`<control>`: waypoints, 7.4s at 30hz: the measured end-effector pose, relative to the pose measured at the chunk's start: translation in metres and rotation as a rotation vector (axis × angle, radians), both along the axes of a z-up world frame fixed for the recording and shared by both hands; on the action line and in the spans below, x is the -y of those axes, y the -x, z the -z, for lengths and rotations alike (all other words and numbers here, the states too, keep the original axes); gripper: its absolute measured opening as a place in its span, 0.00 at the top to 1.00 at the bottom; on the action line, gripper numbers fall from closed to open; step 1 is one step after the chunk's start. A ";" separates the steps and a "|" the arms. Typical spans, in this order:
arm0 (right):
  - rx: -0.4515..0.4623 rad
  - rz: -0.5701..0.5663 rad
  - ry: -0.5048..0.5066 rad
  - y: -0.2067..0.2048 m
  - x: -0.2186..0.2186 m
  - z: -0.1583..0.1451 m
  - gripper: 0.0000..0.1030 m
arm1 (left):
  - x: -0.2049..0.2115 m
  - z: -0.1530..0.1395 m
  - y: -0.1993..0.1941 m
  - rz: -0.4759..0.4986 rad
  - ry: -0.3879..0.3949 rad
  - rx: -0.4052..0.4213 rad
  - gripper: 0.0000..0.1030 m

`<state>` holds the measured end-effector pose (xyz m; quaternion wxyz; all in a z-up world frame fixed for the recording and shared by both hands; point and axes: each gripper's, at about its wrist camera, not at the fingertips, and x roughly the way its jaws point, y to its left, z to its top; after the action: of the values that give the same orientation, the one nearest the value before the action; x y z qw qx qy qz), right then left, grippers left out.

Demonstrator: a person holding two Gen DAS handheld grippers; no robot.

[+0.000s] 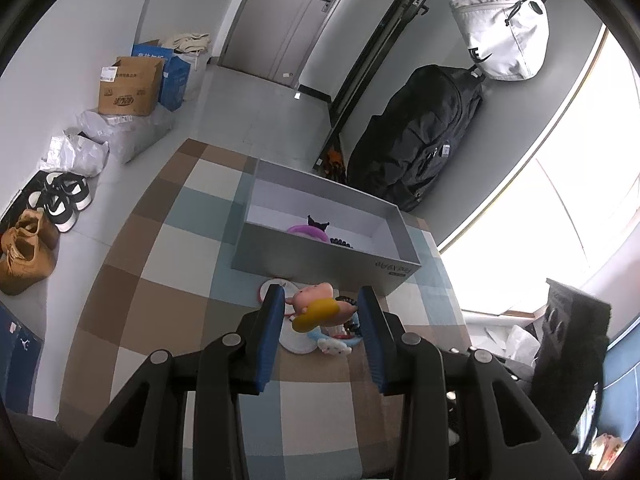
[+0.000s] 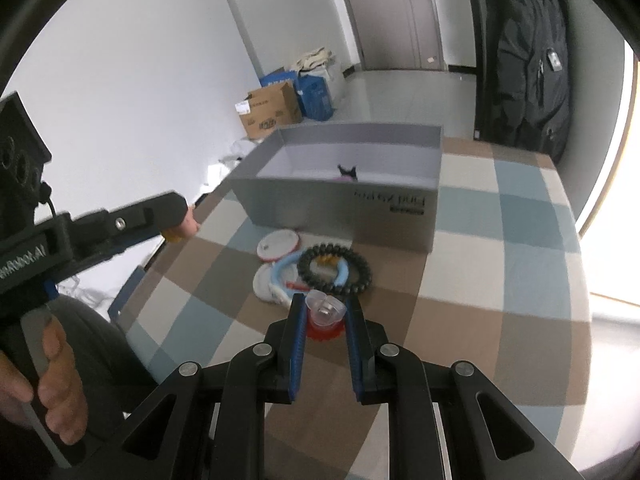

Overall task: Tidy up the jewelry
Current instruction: 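Grasp the red-and-white cap with the right gripper while the left holds the toy, then carry the toy and cap into the grey box and open both grippers, then withdraw both grippers from the box toward the remaining bracelets, then close the left gripper on the blue ring while the right grips the black coiled hair tie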

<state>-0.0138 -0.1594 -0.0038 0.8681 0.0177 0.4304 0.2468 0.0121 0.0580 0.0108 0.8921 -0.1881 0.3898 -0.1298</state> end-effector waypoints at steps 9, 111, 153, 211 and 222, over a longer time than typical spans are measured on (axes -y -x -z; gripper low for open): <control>0.020 0.019 -0.066 -0.024 0.010 -0.031 0.83 | 0.002 -0.020 -0.021 -0.027 0.011 0.029 0.69; 0.181 0.022 -0.071 -0.040 0.008 -0.047 0.06 | 0.000 -0.025 -0.030 -0.113 -0.285 0.040 0.21; -0.089 -0.013 -0.036 -0.059 -0.013 0.034 0.10 | 0.000 0.017 -0.019 -0.110 -0.323 -0.072 0.20; -0.084 0.167 -0.093 -0.055 0.073 0.009 0.57 | 0.075 0.049 -0.031 0.206 -0.366 -0.135 0.45; -0.088 0.137 -0.071 -0.052 0.069 0.010 0.55 | 0.064 0.049 -0.037 0.181 -0.255 -0.155 0.44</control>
<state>0.0386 -0.2281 -0.0143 0.8620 0.0890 0.4569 0.2008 0.0494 -0.0056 -0.0382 0.8606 -0.0470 0.4862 -0.1444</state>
